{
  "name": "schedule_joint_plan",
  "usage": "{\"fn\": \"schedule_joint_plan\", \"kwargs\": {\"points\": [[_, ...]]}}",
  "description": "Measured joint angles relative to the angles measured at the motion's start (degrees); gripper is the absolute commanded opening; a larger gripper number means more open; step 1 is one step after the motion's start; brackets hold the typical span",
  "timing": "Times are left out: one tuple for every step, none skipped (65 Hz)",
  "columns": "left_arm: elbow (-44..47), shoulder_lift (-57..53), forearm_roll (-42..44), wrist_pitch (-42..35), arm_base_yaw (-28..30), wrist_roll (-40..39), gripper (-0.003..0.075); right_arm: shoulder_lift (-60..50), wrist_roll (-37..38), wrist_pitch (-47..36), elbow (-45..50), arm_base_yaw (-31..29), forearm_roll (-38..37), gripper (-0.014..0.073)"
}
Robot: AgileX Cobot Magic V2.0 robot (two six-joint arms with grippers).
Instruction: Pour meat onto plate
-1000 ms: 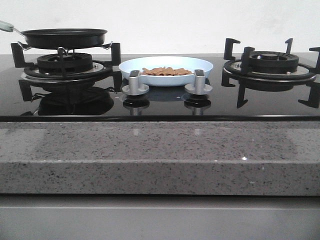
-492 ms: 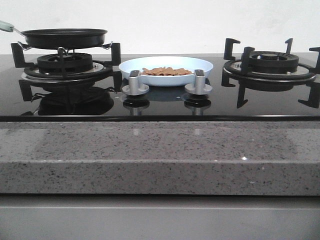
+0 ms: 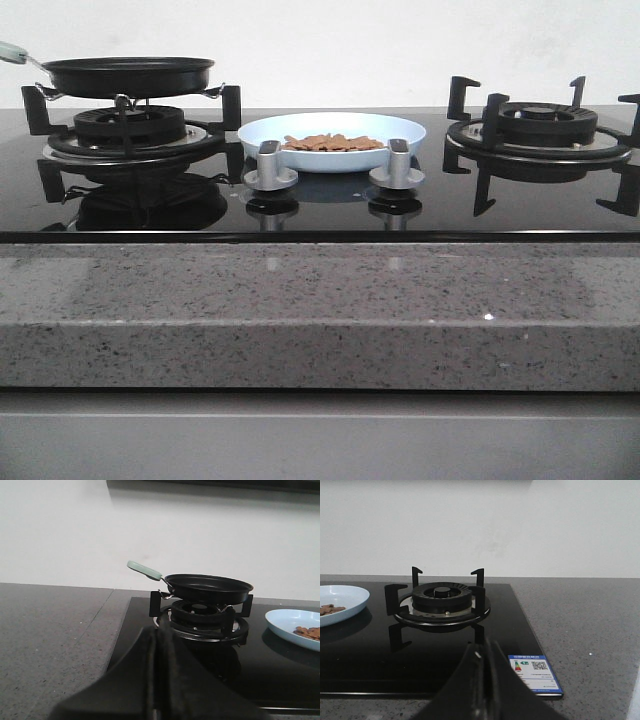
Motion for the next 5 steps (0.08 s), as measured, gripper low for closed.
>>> {"fn": "schedule_joint_plan", "kwargs": {"points": [[0.0, 0.0, 0.0, 0.0, 0.0, 0.0, -0.002, 0.0, 0.0, 0.0, 0.0, 0.0, 0.0, -0.0114], [0.0, 0.0, 0.0, 0.0, 0.0, 0.0, -0.002, 0.0, 0.0, 0.0, 0.0, 0.0, 0.0, -0.0114], [0.0, 0.0, 0.0, 0.0, 0.0, 0.0, -0.002, 0.0, 0.0, 0.0, 0.0, 0.0, 0.0, -0.0114], [0.0, 0.0, 0.0, 0.0, 0.0, 0.0, -0.002, 0.0, 0.0, 0.0, 0.0, 0.0, 0.0, -0.0114], [0.0, 0.0, 0.0, 0.0, 0.0, 0.0, -0.002, 0.0, 0.0, 0.0, 0.0, 0.0, 0.0, -0.0114]]}}
